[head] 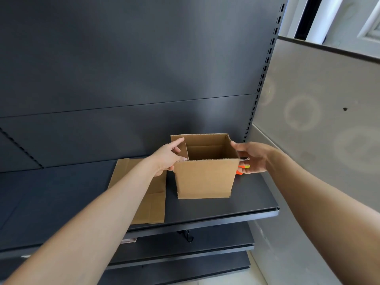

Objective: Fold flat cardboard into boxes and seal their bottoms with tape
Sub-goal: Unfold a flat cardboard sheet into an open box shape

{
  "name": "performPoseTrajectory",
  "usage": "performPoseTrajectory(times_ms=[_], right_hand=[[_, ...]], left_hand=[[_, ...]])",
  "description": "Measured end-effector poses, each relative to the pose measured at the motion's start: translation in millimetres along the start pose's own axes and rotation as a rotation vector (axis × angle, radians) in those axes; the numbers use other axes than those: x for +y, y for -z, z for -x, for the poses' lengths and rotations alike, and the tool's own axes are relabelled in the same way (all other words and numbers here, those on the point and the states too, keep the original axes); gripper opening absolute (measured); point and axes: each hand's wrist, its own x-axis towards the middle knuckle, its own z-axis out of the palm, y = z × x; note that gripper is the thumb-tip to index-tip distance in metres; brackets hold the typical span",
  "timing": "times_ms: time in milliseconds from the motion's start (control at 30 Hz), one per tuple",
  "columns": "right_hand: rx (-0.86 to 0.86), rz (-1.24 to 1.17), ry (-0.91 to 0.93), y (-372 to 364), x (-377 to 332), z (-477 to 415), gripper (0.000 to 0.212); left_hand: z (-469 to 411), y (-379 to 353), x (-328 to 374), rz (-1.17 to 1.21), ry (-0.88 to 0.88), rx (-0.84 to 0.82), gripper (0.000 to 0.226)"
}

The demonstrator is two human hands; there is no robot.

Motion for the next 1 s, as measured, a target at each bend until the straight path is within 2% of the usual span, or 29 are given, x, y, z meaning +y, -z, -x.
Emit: performPoseTrajectory(times_ms=[133, 367, 500, 567, 633, 700, 867, 1000], right_hand=[[0.024, 0.048, -0.014, -8, 1, -4, 0.040], [0.124, 0.203, 0.011, -32, 6, -11, 0.016], [0.163, 0.230, -0.027, -36, 12, -15, 0.017], [0.161, 0.234, -0.029, -36, 13, -16, 0.013], [0.161, 0.222, -0.035, -36, 12, -16, 0.013], [0.164, 0.192, -0.046, -34, 13, -18, 0.013], [0.195, 0.067, -0.044, -29, 13, -19, 0.033], [0.225, -0.006, 0.005, -33, 11, -14, 0.030]], left_hand=[[-2, -1, -2, 0.000, 0.004, -0.013, 0.070], [-2, 1, -7, 0.016, -0.002, -0.102, 0.068], [2, 4, -9, 0.069, -0.005, -0.136, 0.065], [6, 9, -9, 0.117, 0.008, -0.207, 0.075], [8, 14, -9, 0.150, 0.029, -0.282, 0.090], [9, 14, -9, 0.134, 0.036, -0.292, 0.096], [7, 5, -9, 0.058, 0.005, -0.205, 0.093], [5, 7, -9, 0.057, 0.003, -0.217, 0.091]])
